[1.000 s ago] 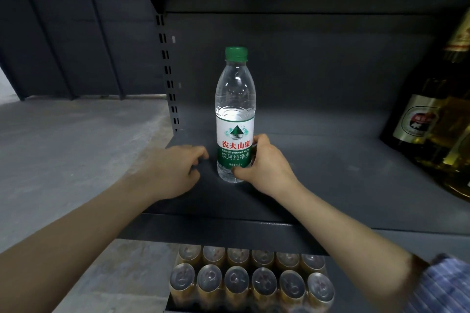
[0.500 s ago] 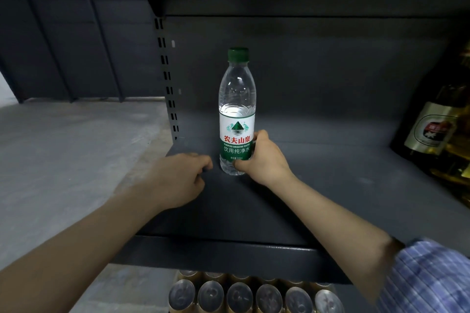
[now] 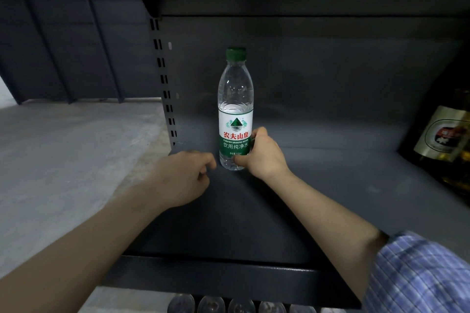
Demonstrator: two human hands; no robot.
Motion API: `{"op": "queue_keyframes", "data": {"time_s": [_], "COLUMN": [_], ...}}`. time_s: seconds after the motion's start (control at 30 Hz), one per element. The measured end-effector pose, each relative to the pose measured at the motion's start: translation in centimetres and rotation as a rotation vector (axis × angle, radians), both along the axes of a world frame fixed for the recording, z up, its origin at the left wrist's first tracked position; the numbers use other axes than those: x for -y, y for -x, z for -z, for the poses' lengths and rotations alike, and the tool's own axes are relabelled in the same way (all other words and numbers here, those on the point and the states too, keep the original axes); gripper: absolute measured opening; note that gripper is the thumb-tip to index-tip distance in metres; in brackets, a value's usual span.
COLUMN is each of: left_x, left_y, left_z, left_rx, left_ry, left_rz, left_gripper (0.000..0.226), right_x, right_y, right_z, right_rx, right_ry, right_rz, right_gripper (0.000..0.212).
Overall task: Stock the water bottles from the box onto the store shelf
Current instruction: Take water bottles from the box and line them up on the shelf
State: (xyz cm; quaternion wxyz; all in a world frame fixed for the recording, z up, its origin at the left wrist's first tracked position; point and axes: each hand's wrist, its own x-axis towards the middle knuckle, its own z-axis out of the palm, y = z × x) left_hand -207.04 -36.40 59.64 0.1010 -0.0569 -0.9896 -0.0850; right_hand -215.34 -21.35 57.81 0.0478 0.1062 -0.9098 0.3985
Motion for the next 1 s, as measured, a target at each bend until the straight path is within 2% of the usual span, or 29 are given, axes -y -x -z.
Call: {"op": "queue_keyframes", "data": {"time_s": [0.17, 0.33, 0.63, 1.0], "left_x": [-0.6, -1.7, -6.4, -13.0], "left_y": [-0.3, -0.9, -2.9, -7.4], "left_z": [-0.1, -0.4, -1.2, -2.1], "left_rx": [0.032, 0.051, 0.014, -0.026], "left_ry": [0.015, 0.026, 0.022, 0.004], "left_rz": [-0.002, -0.006, 0.005, -0.024], "left_gripper": [0.029, 0.027, 0.036, 0.035], "right_x": [-0.6, -2.5, -7.0, -14.3], "right_y": [-0.1, -1.1, -4.5, -9.9], "right_z": [0.0, -0.5, -1.0, -1.7], "right_rx": [-0.014, -0.026, -0.035, -0.061], "right_ry": [-0.039, -0.078, -0.197, -0.201], "right_rz": [-0.005, -0.023, -0.058, -0.053], "right_gripper": [0.054, 0.063, 0.049, 0.036]}}
